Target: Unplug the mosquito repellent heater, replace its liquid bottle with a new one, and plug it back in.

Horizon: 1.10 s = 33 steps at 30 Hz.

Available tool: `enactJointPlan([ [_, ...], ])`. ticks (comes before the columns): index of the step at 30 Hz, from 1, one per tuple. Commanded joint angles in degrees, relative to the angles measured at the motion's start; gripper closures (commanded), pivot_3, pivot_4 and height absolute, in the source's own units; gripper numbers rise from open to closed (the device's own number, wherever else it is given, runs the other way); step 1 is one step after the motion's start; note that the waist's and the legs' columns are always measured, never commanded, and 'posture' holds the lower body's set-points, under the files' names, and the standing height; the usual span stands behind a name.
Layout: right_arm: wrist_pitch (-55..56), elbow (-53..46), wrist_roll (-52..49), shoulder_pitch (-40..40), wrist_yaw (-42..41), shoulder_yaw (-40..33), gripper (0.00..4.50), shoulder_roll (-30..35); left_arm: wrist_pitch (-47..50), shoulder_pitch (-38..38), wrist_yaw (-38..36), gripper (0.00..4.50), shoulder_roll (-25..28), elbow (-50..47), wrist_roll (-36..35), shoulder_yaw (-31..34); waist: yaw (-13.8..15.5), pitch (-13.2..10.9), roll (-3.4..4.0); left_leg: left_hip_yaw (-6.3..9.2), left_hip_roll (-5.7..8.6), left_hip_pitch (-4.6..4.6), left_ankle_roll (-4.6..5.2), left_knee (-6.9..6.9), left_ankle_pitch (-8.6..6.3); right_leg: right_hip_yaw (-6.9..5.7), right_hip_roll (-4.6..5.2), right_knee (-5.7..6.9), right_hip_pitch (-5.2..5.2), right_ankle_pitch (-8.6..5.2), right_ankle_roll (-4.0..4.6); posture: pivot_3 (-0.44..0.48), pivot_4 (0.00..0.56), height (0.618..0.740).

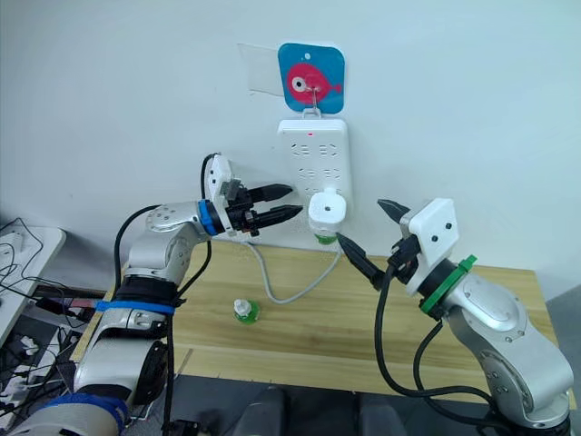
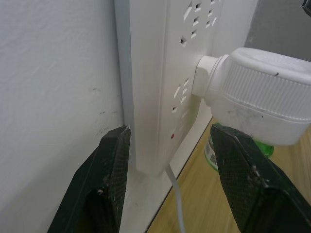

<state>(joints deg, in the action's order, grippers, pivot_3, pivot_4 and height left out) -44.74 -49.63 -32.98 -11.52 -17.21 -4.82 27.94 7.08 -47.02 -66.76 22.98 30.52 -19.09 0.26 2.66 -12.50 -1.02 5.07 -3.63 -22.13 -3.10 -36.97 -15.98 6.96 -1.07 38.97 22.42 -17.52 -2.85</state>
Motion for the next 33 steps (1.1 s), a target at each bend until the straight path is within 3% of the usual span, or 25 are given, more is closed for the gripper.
enactJointPlan([
  [1, -0.9, -3.5, -1.6, 0.2, 1.7, -0.3, 0.00, -0.4, -3.9, -3.7, -2.1, 1.80, -0.9, 4.3, 0.7, -0.1, 0.0, -0.2, 0.01, 0.02, 0.01, -0.02, 0.01, 0.00, 0.00, -0.03, 0.02, 0.00, 0.00, 0.00, 0.00, 0.117, 0.234, 0.740],
  [15, -3.9, -6.8, -4.7, 2.0, 4.5, -2.2, 0.00, 0.8, -12.3, -11.9, -6.2, 1.80, -2.5, 20.1, 3.7, 0.9, -1.0, -0.5, 0.06, 1.03, 0.08, -0.57, -0.42, -0.06, 0.26, -0.97, 0.11, -0.01, 0.01, -0.02, 0.03, 0.099, 0.228, 0.740],
  [27, -4.0, -6.1, -5.3, 1.1, 6.2, -1.6, 0.00, 0.6, -11.0, -11.2, -3.3, 1.80, -3.8, 19.1, 3.7, 1.3, -1.3, -0.6, 0.14, 1.46, 0.09, -0.66, -0.97, -0.02, 0.60, -1.39, 0.13, 0.13, -0.04, -0.02, 0.04, 0.099, 0.225, 0.740],
  [33, -4.2, -5.5, -5.8, 0.5, 6.6, -1.9, 0.00, 0.8, -10.6, -11.7, -7.0, 1.80, -6.1, 16.8, 3.1, -0.2, -1.2, -0.8, 0.11, 1.57, 0.21, -0.73, -1.17, -0.01, 0.72, -1.48, 0.23, 0.12, -0.07, 0.00, 0.03, 0.105, 0.232, 0.740],
])
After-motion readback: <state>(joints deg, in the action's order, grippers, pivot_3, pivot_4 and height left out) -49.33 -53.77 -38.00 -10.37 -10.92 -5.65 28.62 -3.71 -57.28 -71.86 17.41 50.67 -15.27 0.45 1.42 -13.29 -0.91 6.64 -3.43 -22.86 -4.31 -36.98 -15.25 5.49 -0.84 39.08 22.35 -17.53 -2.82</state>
